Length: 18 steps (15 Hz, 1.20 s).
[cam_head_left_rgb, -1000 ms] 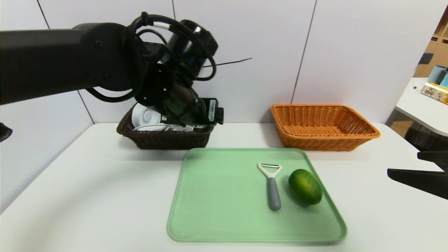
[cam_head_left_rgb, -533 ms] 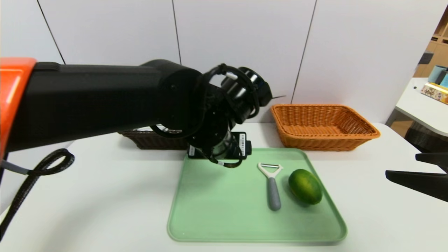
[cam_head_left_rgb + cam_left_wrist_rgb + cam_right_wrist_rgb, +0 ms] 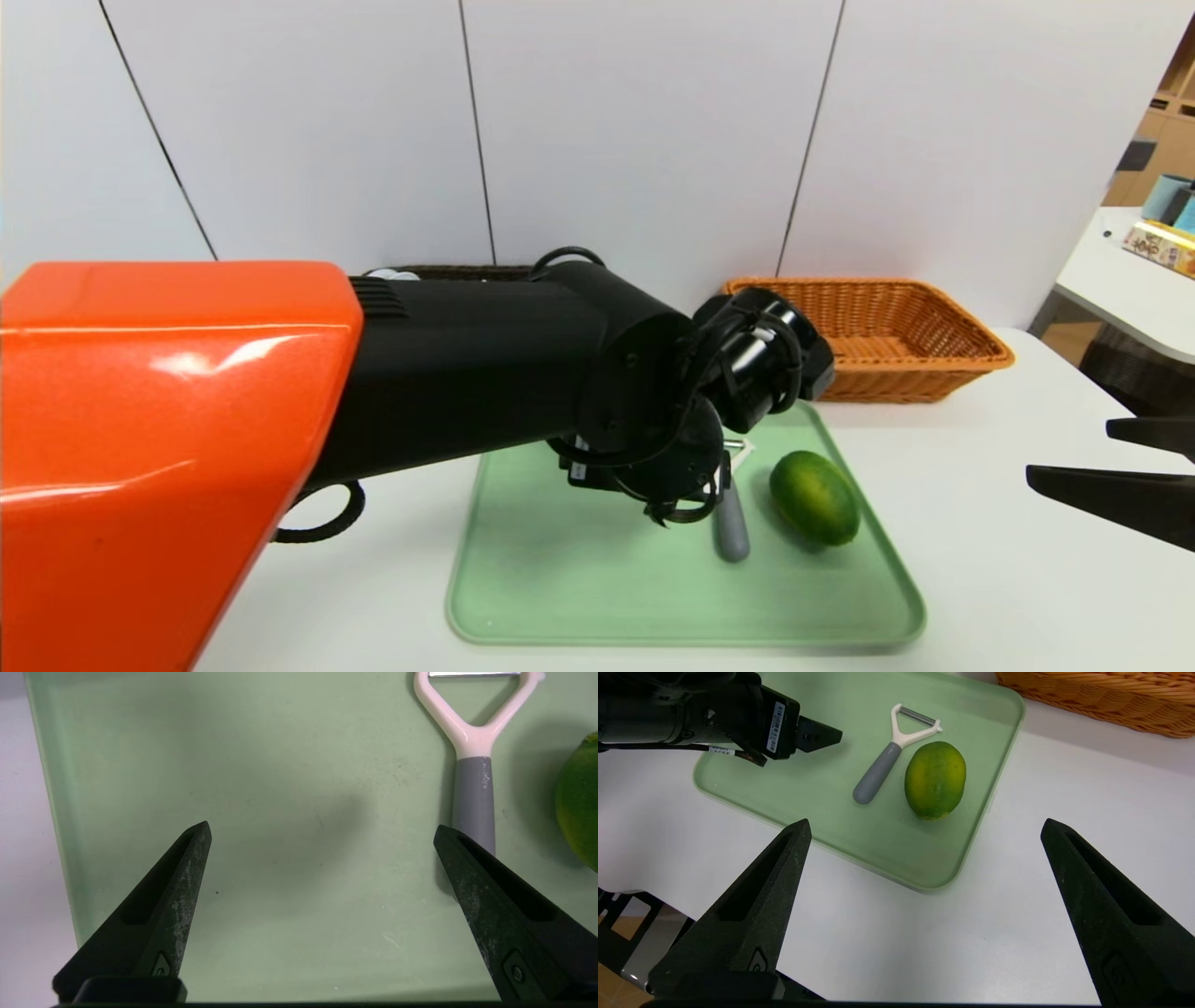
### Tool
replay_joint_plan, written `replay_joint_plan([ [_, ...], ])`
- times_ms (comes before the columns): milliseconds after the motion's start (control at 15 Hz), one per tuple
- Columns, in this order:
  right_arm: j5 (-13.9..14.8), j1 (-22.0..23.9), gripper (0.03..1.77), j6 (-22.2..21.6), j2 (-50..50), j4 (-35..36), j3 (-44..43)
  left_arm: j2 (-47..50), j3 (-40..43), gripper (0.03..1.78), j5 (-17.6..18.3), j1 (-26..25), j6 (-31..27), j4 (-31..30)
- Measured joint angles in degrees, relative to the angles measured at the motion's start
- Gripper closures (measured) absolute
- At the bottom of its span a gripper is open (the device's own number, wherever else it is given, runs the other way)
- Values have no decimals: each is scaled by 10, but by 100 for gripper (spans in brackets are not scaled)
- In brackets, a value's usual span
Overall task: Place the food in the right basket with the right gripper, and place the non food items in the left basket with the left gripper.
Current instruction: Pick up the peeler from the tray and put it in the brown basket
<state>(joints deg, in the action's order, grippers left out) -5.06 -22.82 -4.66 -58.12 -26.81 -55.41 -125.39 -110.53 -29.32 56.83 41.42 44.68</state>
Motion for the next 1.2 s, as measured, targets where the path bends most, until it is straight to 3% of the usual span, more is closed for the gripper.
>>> replay_joint_plan([
  [333,0,0,10,1,0,1,2,-17,-4,12,-9,8,-5,-17],
  [933,0,1,10,-1,1,1,3,-39,-5,12,-7,26,-53,-107],
  [1200,0,1,10,-1,1,1,5,-52,-5,12,-8,27,-56,-109],
])
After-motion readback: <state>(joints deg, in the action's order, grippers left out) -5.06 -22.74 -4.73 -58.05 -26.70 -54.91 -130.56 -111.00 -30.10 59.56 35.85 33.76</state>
